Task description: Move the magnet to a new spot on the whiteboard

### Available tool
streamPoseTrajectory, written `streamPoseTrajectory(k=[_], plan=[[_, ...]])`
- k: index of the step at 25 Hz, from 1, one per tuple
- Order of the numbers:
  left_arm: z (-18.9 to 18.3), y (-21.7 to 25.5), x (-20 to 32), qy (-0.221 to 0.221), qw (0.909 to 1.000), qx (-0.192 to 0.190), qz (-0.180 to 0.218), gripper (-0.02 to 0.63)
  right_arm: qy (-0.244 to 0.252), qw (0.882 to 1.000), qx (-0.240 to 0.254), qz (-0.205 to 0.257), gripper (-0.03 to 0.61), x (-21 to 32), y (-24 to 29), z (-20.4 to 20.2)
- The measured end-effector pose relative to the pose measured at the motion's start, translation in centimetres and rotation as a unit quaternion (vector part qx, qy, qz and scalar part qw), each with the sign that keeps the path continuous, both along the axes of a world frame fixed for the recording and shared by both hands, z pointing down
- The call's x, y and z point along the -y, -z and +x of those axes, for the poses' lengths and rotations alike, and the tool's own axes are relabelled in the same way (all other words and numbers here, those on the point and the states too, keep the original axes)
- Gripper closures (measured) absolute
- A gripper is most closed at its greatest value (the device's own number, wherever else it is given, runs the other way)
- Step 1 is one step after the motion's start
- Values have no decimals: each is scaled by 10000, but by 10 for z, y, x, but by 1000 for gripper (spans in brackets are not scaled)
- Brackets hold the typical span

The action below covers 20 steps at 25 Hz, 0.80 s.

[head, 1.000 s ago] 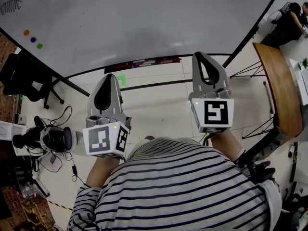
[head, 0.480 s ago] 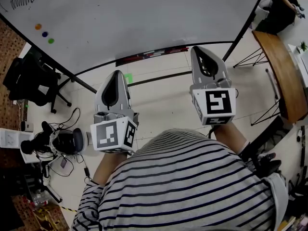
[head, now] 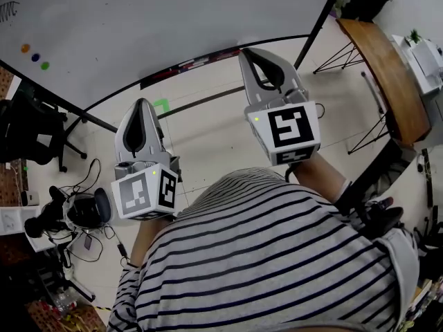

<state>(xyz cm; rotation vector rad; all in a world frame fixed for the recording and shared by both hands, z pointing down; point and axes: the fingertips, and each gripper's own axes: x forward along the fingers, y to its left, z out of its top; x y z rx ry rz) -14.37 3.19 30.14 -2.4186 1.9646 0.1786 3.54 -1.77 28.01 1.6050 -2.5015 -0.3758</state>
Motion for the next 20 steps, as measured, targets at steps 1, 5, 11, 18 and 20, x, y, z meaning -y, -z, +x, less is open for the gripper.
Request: streamPoseTrajectory(k=[1,5,11,18,20], plan=[[3,-1,-1,5,10000,0,-18,597,19,10000,-7,17,577,-1,1,0],[12,-2,-6,-20,10000,28,-25,597,63,10000,-24,1,578,-8,0,3],[8,-6,-3,-14,9999,102,30,597,215,9997,107,-78,577,-6,-9,-7],[22,7,-3,-38,9999,134,-24,597,248,9997,31,38,577,-5,0,-2],[25,8,-3,-34,9999,151,-20,597,270,9996,24,55,577,-5,2,0]])
